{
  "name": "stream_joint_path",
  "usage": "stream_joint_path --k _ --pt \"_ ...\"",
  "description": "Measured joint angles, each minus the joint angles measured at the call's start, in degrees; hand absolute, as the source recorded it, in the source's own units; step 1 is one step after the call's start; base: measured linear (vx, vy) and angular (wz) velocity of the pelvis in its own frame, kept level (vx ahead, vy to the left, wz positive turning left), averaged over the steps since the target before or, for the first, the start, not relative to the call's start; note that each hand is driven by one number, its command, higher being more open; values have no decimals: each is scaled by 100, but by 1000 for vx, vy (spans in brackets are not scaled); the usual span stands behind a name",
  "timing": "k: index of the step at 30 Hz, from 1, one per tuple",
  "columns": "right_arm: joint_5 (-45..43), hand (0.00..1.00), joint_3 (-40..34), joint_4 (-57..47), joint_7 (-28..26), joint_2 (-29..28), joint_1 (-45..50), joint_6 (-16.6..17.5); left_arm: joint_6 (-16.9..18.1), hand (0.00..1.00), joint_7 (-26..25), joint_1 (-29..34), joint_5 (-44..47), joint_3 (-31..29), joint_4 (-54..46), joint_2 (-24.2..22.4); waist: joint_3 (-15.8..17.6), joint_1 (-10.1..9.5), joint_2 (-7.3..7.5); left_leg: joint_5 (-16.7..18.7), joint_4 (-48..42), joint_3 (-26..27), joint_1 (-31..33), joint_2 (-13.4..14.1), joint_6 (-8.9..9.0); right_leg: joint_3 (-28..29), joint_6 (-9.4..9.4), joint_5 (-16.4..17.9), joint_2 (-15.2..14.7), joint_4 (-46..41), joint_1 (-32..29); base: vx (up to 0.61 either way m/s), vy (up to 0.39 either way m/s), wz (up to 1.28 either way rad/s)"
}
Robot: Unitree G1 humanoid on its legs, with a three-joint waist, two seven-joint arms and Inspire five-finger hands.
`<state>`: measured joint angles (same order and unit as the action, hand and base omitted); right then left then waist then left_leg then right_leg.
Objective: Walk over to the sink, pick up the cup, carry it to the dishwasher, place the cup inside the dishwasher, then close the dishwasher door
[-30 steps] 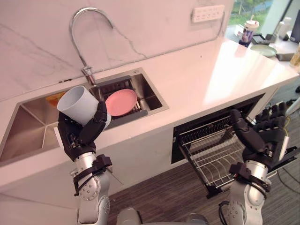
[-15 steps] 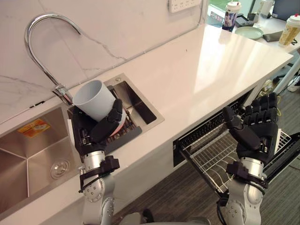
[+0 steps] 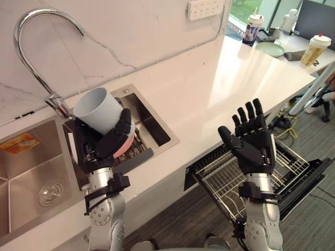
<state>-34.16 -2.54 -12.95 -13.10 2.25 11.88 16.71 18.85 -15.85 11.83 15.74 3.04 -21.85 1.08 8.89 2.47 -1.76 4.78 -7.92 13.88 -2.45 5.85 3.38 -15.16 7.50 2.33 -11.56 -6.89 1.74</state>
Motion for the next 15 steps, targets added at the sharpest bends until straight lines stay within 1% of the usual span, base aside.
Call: stream_joint_path --k 3,6,7,12,15 --pt "-14 100 41 -28 -15 27 3 -59 -26 0 41 -176 2 -14 161 7 -14 -15 7 -9 18 -3 -23 -30 -4 -17 13 -87 -10 143 91 0 0 0" --pt "-79 100 158 -117 -32 21 11 -152 -61 0 130 -209 3 27 316 12 -61 -14 14 -58 123 6 -52 -59 -19 -30 21 -214 -19 343 159 0 0 0" --pt "-183 100 195 -118 -80 22 11 -200 -64 0 196 -212 3 99 410 24 -120 -15 20 -85 175 15 -60 -79 -23 -31 24 -253 -23 416 173 0 0 0" --pt "-578 100 422 -118 -334 24 5 -303 -96 0 357 -237 -19 436 655 91 -157 -3 32 -133 303 100 -190 -104 -31 22 22 -389 -8 625 289 -25 9 -8" --pt "-943 100 531 -118 -570 49 -11 -409 -102 0 470 -398 -358 760 849 260 -198 4 52 -164 367 203 -234 -104 -24 103 11 -482 14 743 295 -47 7 -17"
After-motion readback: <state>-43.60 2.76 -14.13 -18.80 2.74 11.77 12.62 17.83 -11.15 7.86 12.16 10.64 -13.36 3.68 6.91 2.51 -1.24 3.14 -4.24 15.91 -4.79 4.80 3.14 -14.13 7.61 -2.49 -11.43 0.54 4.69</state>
